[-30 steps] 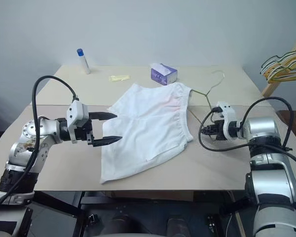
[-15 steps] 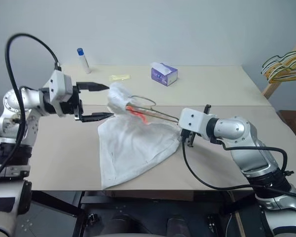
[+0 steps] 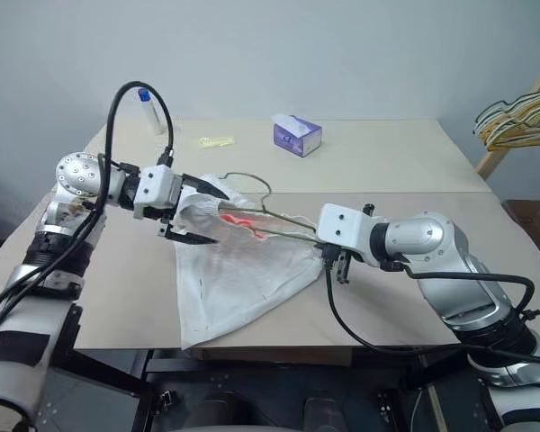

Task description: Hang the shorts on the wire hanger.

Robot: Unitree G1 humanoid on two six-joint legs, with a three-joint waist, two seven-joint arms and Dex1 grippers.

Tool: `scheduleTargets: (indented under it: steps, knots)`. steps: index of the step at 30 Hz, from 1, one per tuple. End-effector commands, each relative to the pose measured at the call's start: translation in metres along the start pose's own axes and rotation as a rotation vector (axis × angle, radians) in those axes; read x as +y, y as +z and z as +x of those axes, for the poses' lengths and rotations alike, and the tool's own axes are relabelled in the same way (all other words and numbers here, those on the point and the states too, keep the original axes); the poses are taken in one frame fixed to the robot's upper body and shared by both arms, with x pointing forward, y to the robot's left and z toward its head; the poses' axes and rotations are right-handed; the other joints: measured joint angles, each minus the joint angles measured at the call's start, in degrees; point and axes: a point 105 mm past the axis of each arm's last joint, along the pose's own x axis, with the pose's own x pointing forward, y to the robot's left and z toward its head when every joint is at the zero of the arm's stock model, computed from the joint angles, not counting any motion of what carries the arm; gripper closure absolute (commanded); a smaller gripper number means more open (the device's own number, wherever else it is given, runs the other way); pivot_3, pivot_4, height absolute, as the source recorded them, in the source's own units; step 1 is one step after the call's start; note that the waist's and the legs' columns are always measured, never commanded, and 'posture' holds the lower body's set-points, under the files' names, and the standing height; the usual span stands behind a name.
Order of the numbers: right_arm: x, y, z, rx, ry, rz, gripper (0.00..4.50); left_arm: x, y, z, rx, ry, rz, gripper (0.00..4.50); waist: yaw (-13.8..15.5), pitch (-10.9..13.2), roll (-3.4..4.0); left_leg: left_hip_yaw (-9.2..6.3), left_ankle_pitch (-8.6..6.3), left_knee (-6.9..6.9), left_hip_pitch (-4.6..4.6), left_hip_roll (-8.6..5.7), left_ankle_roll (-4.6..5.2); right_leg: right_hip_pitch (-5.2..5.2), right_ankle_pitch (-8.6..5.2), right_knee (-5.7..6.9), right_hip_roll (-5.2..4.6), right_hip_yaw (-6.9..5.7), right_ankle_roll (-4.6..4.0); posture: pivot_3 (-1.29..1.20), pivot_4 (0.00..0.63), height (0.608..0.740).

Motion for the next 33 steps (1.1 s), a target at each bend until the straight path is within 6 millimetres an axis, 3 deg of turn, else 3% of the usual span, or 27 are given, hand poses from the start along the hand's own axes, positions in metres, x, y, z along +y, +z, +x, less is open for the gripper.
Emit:
scheduleTargets:
  steps: [1,2,4,16,21,25,33]
  knots:
    - [-0.004,0.013,-0.009,-0.016,-0.008,-0.050,4.50,0.004,0.003,0.004,0.015,-0.043,0.043,0.03,-0.1,0.0,0.00,0.01,0.00,0.00,0.00,0.00,0.00,0.00,0.00,0.00,0.00,0.00,0.00,-0.09,0.000,0.740]
    - [-0.004,0.013,-0.010,-0.014,-0.004,-0.047,4.50,0.000,0.001,0.006,0.022,-0.075,0.041,0.03,-0.2,0.0,0.00,0.01,0.00,0.02,-0.01,0.00,0.00,0.00,0.00,0.00,0.00,0.00,0.00,-0.09,0.000,0.740]
    - [-0.006,0.014,-0.012,-0.014,-0.001,-0.044,4.50,-0.007,-0.003,0.008,0.034,-0.122,0.048,0.62,-0.7,0.0,0.00,0.01,0.00,0.01,-0.01,0.00,0.00,-0.01,0.00,0.00,0.00,0.00,0.00,-0.10,0.000,0.740]
    - [-0.012,0.018,-0.015,-0.033,-0.014,0.000,4.50,-0.005,-0.005,0.007,0.009,-0.102,0.008,4.49,-2.2,0.0,0.00,-0.10,-0.01,0.02,-0.03,0.04,0.01,-0.05,0.00,0.04,0.00,0.02,0.00,-0.11,0.000,0.740]
    - [-0.010,0.021,-0.016,-0.055,-0.006,0.000,4.50,0.000,-0.002,0.006,-0.020,-0.077,-0.024,4.49,-2.4,0.0,0.00,-0.11,-0.01,0.02,-0.03,0.04,0.01,-0.05,0.00,0.04,0.00,0.02,0.01,-0.11,0.000,0.740]
    - [-0.011,0.012,-0.018,-0.023,-0.033,-0.007,3.45,0.003,0.000,0.004,-0.040,-0.038,-0.034,4.50,-2.7,0.0,0.00,-0.11,-0.01,0.02,-0.03,0.05,0.01,-0.06,0.00,0.06,0.00,0.03,0.01,-0.11,0.000,0.740]
    - [-0.021,-0.028,-0.045,0.012,-0.204,0.227,0.61,-0.001,-0.011,-0.016,-0.040,0.051,-0.159,4.50,-2.6,0.0,-0.01,-0.13,-0.01,0.02,-0.05,0.05,0.01,-0.08,0.00,0.09,0.00,0.04,0.01,-0.10,0.000,0.740]
